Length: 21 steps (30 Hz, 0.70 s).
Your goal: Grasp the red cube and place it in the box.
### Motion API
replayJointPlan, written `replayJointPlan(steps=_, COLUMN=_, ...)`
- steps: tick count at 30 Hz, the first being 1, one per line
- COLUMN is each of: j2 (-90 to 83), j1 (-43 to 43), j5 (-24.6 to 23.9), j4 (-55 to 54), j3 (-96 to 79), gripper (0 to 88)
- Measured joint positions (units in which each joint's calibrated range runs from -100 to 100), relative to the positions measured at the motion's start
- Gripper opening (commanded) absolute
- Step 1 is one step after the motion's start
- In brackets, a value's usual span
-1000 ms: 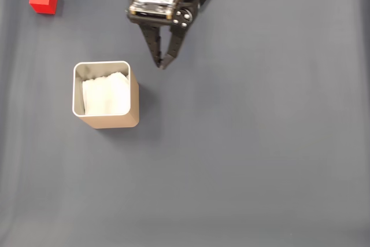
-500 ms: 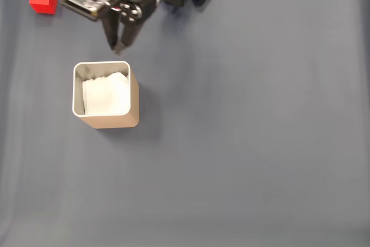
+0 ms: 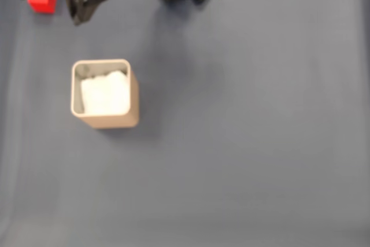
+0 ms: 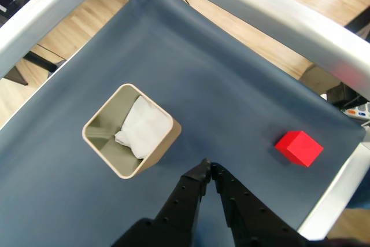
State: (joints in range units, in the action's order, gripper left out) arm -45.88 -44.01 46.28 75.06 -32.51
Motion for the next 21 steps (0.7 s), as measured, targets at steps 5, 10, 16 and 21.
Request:
replayJointPlan(steps=5, j2=2.9, j1=-4.5, j5=0.5, j4=0.0, j3=0.2, gripper=1.2)
replayJointPlan(steps=10, j2=6.4, j1=-8.1, j5=0.6, j4=-0.3, j3=1.4, gripper=6.4)
replayJointPlan(steps=16, j2=11.0, j1=-11.5, j5=0.5, j4=-1.1, j3=3.3, gripper=11.1)
replayJointPlan(steps=21, j2=14.5, j1=-14.0, j5=-0.3, j4=-1.7, j3=5.5, gripper=13.4)
